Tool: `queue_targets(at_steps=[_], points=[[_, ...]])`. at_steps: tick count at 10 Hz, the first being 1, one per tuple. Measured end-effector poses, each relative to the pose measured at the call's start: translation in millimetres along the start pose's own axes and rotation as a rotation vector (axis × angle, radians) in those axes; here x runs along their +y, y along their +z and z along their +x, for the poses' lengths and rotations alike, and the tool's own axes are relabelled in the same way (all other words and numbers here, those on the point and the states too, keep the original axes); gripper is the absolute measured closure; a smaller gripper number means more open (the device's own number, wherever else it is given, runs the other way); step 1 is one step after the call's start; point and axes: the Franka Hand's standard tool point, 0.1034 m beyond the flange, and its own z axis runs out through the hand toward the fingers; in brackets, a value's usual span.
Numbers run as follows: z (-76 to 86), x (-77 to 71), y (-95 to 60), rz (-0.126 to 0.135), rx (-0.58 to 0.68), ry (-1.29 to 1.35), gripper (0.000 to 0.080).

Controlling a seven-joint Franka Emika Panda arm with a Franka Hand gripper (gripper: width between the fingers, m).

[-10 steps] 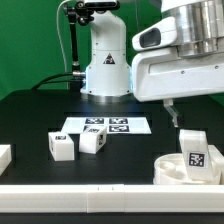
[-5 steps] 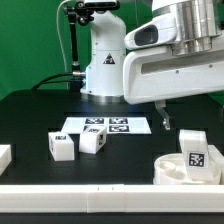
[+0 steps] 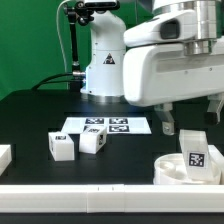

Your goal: Assemble stool

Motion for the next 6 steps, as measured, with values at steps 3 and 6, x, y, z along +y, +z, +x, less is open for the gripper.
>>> queue_targets(at_steps=[3, 6], points=[[-2.6, 4.7, 0.7, -0.009, -0.003, -0.156, 0.0151], [7.9, 6.8, 9.4, -0.032, -0.028, -0.430, 0.0151]])
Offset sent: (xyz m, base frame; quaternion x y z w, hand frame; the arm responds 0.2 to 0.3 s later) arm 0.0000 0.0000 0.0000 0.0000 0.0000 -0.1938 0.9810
